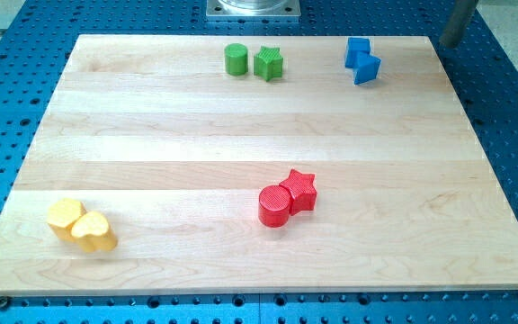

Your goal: Push the cube into the green star

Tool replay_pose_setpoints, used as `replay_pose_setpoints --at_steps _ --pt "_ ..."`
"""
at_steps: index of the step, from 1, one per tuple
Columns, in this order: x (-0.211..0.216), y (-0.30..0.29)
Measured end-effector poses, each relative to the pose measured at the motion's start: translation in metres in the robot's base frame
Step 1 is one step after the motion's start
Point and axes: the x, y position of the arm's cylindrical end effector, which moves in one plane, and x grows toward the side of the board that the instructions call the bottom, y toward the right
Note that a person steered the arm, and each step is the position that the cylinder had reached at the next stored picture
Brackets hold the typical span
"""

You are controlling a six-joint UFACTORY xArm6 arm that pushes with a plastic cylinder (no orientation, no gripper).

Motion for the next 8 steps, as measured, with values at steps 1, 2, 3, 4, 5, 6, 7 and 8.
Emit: replay_pose_setpoints --at_steps 1,2,3,4,5,6,7,8 --pt "0.0 -0.004" --pt "0.018 -0.004" --pt "0.037 -0.029" --pt "0.046 -0.097" --pt "0.053 -0.17" --pt "0.031 -0.166" --pt "0.01 -0.139" --pt "0.0 -0.193"
